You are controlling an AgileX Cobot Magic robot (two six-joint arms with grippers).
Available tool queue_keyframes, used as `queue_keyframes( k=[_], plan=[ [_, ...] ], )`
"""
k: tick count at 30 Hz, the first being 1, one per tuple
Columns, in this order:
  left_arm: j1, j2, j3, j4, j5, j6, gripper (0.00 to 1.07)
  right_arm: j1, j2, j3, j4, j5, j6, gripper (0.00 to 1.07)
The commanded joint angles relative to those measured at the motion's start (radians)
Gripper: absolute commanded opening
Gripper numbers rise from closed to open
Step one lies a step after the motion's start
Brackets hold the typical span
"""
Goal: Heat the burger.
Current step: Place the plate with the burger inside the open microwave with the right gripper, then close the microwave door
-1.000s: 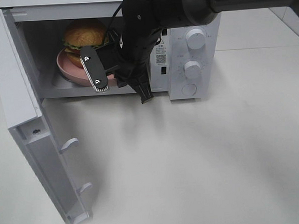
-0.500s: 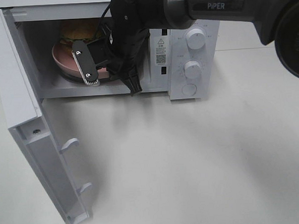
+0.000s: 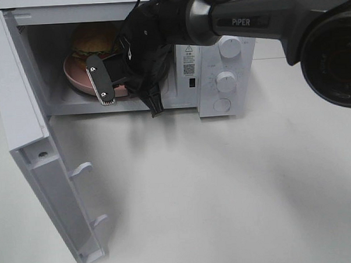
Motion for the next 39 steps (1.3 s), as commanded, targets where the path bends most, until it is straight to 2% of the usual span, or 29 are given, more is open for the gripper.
queue_keyframes(
  k=[1, 9, 11, 14, 16, 19, 21, 22, 24, 27, 29, 35, 39],
  plan=[
    [-0.002, -0.013, 0.004, 0.002, -0.011, -0.002, 0.98, -0.008, -0.008, -0.031, -0.009, -0.073, 0.017, 0.00],
    [-0.002, -0.013, 0.004, 0.003, -0.011, -0.002, 0.98, -0.008, 0.010, -0.036, -0.009, -0.076, 0.019, 0.01],
    [-0.002, -0.013, 0.004, 0.003, -0.011, -0.002, 0.98, -0.008, 0.010, -0.036, -0.008, -0.077, 0.027, 0.08],
    [-0.002, -0.013, 0.004, 0.003, -0.011, -0.002, 0.98, -0.008, 0.010, -0.036, -0.008, -0.076, 0.034, 0.10],
    [-0.002, -0.013, 0.004, 0.003, -0.011, -0.002, 0.98, -0.008, 0.010, -0.036, -0.007, -0.071, 0.047, 0.20],
    [-0.002, -0.013, 0.004, 0.003, -0.011, -0.002, 0.98, -0.008, 0.010, -0.036, -0.005, -0.069, 0.047, 0.23],
    [-0.002, -0.013, 0.004, 0.003, -0.011, -0.002, 0.98, -0.005, 0.010, -0.036, -0.005, -0.031, 0.054, 0.36],
    [-0.002, -0.013, 0.004, 0.003, -0.011, -0.002, 0.98, -0.005, 0.010, -0.036, -0.005, -0.031, 0.054, 0.36],
    [-0.002, -0.013, 0.004, 0.003, -0.011, -0.002, 0.98, -0.005, 0.010, -0.036, -0.005, 0.014, 0.054, 0.44],
    [-0.002, -0.013, 0.004, 0.003, -0.011, -0.002, 0.98, -0.005, 0.010, -0.036, -0.002, 0.026, 0.054, 0.46],
    [-0.002, -0.013, 0.004, 0.003, -0.011, -0.002, 0.98, 0.001, -0.004, -0.022, 0.001, 0.025, 0.054, 0.54],
    [-0.002, -0.013, 0.004, 0.003, -0.011, -0.002, 0.98, 0.002, -0.029, 0.022, 0.003, -0.014, 0.054, 0.62],
    [-0.002, -0.013, 0.004, 0.002, -0.011, -0.002, 0.98, 0.002, -0.066, 0.070, 0.001, -0.064, 0.061, 0.71]
  ],
)
